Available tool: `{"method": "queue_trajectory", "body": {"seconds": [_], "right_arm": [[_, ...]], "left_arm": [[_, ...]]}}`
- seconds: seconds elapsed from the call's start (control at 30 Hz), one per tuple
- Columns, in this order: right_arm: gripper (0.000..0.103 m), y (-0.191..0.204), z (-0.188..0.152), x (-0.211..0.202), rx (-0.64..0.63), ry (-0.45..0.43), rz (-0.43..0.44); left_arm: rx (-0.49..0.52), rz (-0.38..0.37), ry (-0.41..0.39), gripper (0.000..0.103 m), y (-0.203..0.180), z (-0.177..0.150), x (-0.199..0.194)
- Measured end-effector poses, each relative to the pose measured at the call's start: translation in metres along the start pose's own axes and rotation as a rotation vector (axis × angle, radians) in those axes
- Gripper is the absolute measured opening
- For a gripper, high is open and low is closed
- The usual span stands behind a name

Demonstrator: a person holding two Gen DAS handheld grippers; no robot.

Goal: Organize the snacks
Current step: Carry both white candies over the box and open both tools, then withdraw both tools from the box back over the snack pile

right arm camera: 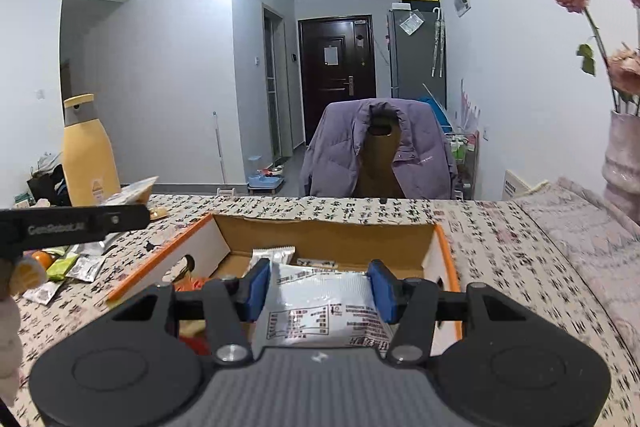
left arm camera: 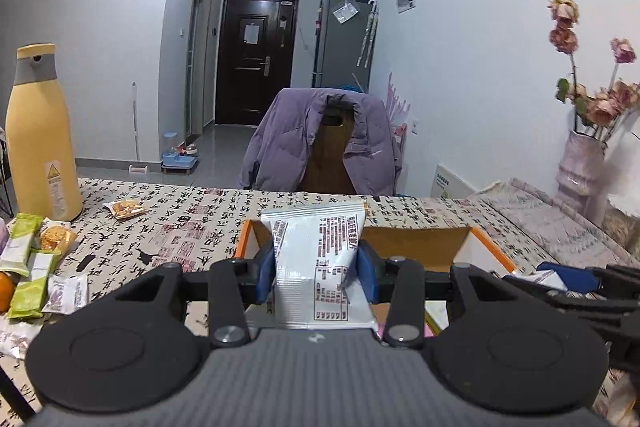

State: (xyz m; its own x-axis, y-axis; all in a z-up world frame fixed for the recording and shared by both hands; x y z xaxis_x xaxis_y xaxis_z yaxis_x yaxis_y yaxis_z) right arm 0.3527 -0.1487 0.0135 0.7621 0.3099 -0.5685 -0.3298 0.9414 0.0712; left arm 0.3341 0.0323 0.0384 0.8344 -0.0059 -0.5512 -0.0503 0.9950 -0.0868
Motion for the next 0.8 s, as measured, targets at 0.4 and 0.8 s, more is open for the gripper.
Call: {"method": "queue_trajectory", "body": {"seconds": [0.4,0.8], "right_arm": [[0.052,0.003,-0.002,0.052,-0.011,0.027,-0.015],[0.102,-0.012,-0.013,0.054,0.032,0.047,-0.05]], "left_arm": [[-0.02,0.022,0.059,0.042,0.008,-0.01,0.059],[0.012,0.008,0.046,0.098,0.003,-0.018,0.061]]}}
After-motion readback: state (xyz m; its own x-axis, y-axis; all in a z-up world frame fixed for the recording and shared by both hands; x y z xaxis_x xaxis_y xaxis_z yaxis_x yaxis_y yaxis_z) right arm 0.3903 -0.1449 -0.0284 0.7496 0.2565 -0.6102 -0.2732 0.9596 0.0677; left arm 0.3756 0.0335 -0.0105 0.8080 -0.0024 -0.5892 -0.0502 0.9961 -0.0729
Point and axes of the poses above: each gripper's, at about its wrist camera, not at the fingertips, and x roughly the way its jaws point, y to its left, z to its top, the point moved 10 cm from there along x, roughly the way its jaws point, and after that the axes turned 12 degrees about y, right-handed, at the moved point
